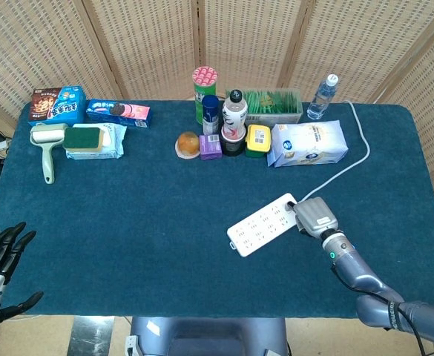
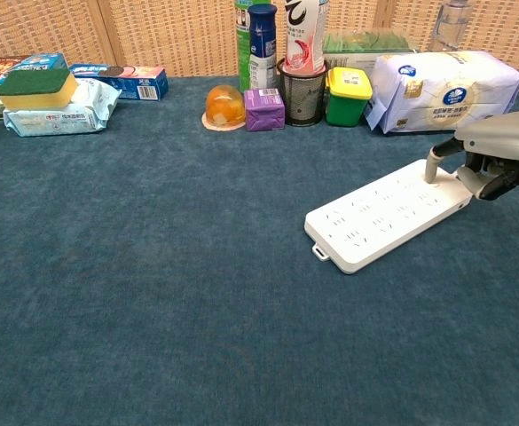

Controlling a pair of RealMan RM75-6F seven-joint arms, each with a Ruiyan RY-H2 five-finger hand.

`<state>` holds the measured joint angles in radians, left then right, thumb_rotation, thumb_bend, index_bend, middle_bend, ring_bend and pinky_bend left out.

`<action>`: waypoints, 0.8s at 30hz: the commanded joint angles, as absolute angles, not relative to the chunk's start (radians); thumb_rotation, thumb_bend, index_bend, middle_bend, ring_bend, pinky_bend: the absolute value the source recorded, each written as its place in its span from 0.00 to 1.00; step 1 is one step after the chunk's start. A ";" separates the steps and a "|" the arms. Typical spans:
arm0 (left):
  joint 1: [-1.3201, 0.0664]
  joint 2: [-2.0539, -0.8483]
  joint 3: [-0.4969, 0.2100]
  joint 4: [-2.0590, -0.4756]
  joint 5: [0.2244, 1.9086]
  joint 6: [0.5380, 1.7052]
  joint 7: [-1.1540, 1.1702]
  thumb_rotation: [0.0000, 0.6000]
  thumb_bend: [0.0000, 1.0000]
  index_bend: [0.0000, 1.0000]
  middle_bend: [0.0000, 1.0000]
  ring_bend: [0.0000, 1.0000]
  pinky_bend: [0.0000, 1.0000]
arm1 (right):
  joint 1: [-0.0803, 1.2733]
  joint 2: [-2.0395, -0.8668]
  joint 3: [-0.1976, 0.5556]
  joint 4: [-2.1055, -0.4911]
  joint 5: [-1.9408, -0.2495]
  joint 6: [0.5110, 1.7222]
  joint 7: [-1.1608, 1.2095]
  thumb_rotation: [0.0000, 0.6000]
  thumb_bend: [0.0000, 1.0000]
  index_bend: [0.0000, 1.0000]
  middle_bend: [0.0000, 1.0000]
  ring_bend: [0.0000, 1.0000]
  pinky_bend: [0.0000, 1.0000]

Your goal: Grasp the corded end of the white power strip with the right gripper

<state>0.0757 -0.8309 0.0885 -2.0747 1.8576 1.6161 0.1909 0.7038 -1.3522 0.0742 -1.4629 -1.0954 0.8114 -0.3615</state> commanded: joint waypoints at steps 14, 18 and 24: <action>0.073 -0.831 0.087 -2.062 1.849 1.618 0.170 1.00 0.08 0.00 0.00 0.00 0.01 | 0.701 -1.381 0.044 -1.445 -1.092 0.832 -0.423 1.00 0.85 0.31 0.87 1.00 1.00; 0.072 -0.832 0.087 -2.061 1.848 1.617 0.170 1.00 0.08 0.00 0.00 0.00 0.01 | 0.697 -1.378 0.045 -1.455 -1.093 0.845 -0.428 1.00 0.85 0.31 0.87 1.00 1.00; 0.071 -0.832 0.087 -2.062 1.851 1.617 0.170 1.00 0.09 0.00 0.00 0.00 0.01 | 0.694 -1.352 0.066 -1.495 -1.108 0.883 -0.423 1.00 0.85 0.31 0.87 1.00 1.00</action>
<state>0.0712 -0.8317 0.0867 -2.0617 1.8511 1.6173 0.1696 0.6950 -1.3625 0.0583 -1.4821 -1.1018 0.8730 -0.4264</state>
